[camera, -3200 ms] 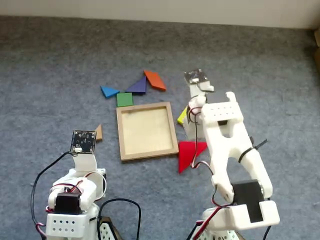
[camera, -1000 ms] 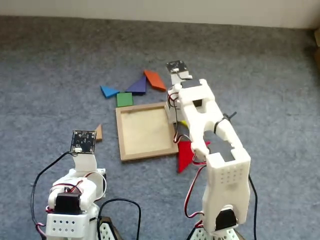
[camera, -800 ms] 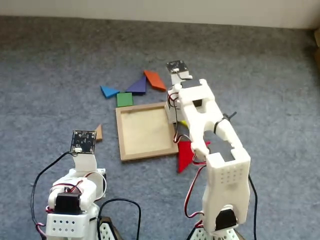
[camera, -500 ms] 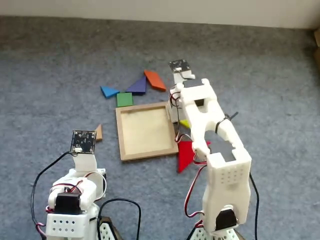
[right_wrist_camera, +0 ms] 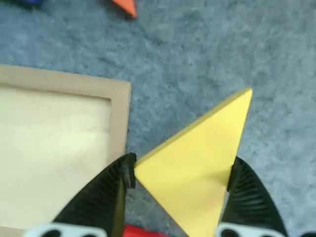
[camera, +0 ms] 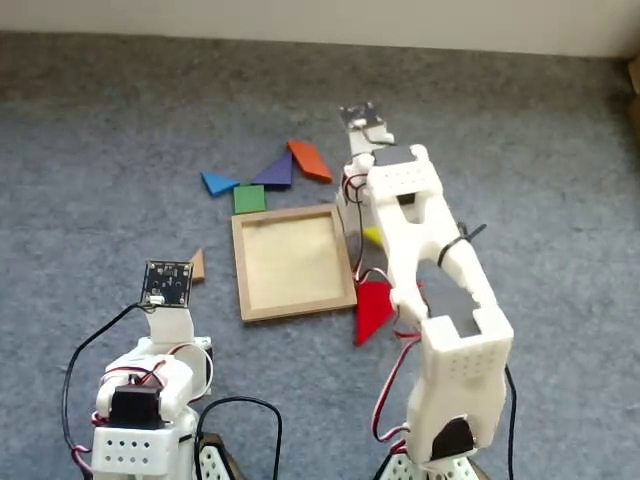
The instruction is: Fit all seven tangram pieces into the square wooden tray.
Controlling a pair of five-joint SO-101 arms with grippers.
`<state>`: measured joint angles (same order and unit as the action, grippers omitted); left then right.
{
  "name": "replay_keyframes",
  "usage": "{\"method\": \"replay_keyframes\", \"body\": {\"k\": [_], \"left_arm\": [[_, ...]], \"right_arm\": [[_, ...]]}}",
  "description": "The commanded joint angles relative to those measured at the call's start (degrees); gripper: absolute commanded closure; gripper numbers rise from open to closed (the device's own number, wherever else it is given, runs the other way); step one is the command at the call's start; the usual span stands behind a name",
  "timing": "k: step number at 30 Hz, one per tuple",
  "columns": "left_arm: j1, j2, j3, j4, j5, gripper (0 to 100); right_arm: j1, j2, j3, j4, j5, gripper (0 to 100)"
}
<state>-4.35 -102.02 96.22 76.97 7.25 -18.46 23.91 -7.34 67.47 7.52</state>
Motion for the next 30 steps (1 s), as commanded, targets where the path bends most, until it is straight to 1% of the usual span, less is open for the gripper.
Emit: {"method": "replay_keyframes", "body": {"k": [1,6,13,16,20,23,30], "left_arm": [[0.6,-2.2,0.9,0.3,-0.2,99],[0.6,-2.2,0.9,0.3,-0.2,99],[0.6,-2.2,0.9,0.3,-0.2,99],[0.6,-2.2,0.9,0.3,-0.2,99],[0.6,-2.2,0.9,0.3,-0.2,99],[0.6,-2.2,0.9,0.3,-0.2,99],[0.6,-2.2,0.9,0.3,-0.2,99]], "right_arm": [[-2.9,-8.3,-2.9,2.5,0.7,82.8],[-8.9,-9.5,-2.8,6.0,0.2,82.8],[-16.7,-9.4,-2.4,6.5,-9.4,82.8],[-18.6,-9.5,0.3,4.3,-12.2,82.8],[-18.8,-9.5,6.6,-2.9,-13.1,82.8],[-18.7,-9.5,10.9,-6.4,-13.0,82.8],[-16.7,-9.5,12.7,-6.9,-12.7,82.4]]}}
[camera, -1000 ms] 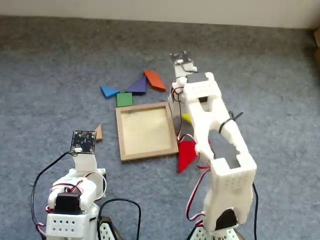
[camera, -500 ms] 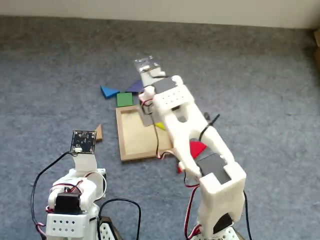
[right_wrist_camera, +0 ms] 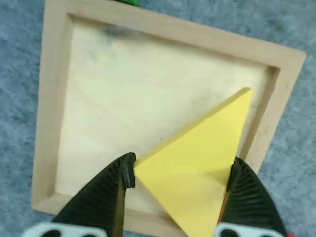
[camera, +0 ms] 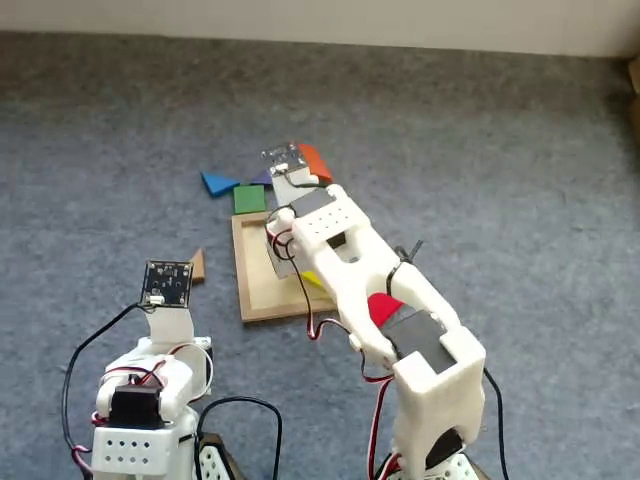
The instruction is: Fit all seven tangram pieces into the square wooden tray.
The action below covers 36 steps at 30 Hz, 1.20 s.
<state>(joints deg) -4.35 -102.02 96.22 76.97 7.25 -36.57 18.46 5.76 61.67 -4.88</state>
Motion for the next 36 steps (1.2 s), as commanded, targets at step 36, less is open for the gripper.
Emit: {"method": "replay_keyframes", "body": {"k": [36], "left_arm": [[0.6,-2.2,0.9,0.3,-0.2,99]], "right_arm": [[3.4,-5.4,-0.4,0.9,10.0,91.0]]}}
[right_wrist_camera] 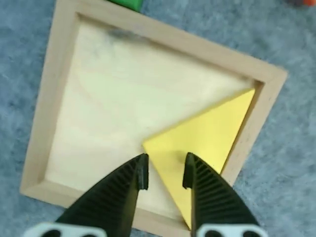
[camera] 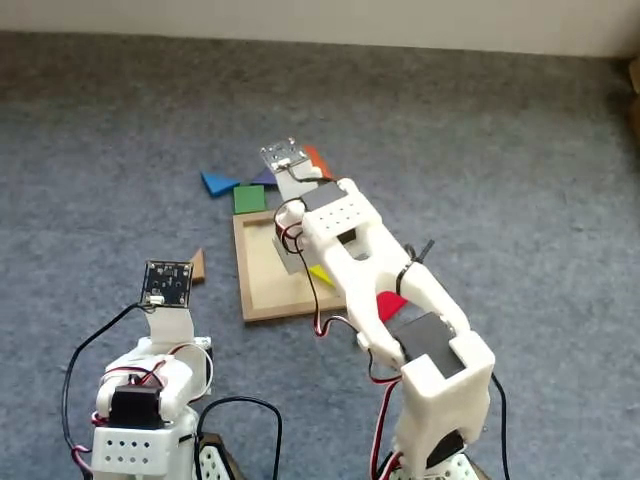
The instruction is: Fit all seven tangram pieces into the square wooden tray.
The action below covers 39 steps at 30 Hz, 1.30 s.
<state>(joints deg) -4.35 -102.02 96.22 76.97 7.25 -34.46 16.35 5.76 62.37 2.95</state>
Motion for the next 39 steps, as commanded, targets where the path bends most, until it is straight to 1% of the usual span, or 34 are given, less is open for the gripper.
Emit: {"method": "replay_keyframes", "body": {"k": [1,11,12,14,17,19,21,23,32,35,39], "left_arm": [[0.6,-2.2,0.9,0.3,-0.2,99],[0.6,-2.2,0.9,0.3,-0.2,99],[0.6,-2.2,0.9,0.3,-0.2,99],[0.6,-2.2,0.9,0.3,-0.2,99],[0.6,-2.2,0.9,0.3,-0.2,99],[0.6,-2.2,0.9,0.3,-0.2,99],[0.6,-2.2,0.9,0.3,-0.2,99],[0.6,-2.2,0.9,0.3,-0.2,99],[0.6,-2.2,0.9,0.3,-0.2,99],[0.6,-2.2,0.9,0.3,-0.2,99],[0.6,-2.2,0.9,0.3,-0.2,99]], "right_arm": [[1.4,-3.3,-0.3,0.2,2.4,91.4],[10.1,-3.6,-0.7,0.7,2.4,91.4],[10.2,-4.0,-0.7,1.3,2.4,91.4],[10.2,-5.3,-0.7,5.5,2.4,91.5],[9.8,-10.5,-0.7,10.2,2.2,91.5],[9.8,-15.4,-0.4,11.3,1.9,91.7],[9.9,-20.3,0.3,12.2,1.8,94.3],[10.2,-25.1,3.6,13.4,1.8,95.9],[10.3,-45.5,21.6,13.2,1.8,96.0],[10.2,-49.6,26.3,13.2,1.8,96.0],[9.9,-50.5,31.9,13.2,1.7,96.0]]}}
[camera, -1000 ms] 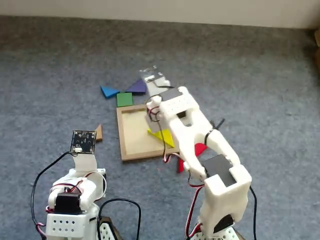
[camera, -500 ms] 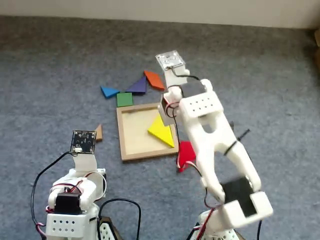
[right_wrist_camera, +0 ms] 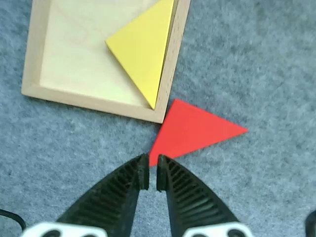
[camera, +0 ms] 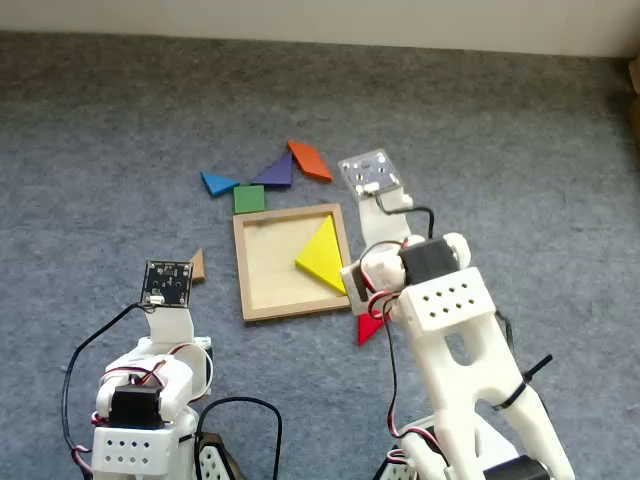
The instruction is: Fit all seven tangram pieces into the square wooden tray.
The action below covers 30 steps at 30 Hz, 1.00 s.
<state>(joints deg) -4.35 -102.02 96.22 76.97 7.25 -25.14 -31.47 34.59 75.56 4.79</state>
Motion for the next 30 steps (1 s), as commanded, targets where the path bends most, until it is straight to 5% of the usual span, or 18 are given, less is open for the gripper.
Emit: {"method": "replay_keyframes", "body": {"k": [1,6,14,23,30], "left_arm": [[0.6,-2.2,0.9,0.3,-0.2,99],[0.6,-2.2,0.9,0.3,-0.2,99],[0.6,-2.2,0.9,0.3,-0.2,99],[0.6,-2.2,0.9,0.3,-0.2,99],[0.6,-2.2,0.9,0.3,-0.2,99]], "right_arm": [[0.6,-2.3,4.3,0.0,-1.7,96.0],[-0.4,2.1,8.0,-5.7,-22.5,96.0],[-9.7,12.6,10.2,-17.6,-27.8,96.0],[4.2,27.4,9.6,-18.9,-27.4,96.2],[15.3,20.2,10.2,-17.3,-14.9,96.4]]}}
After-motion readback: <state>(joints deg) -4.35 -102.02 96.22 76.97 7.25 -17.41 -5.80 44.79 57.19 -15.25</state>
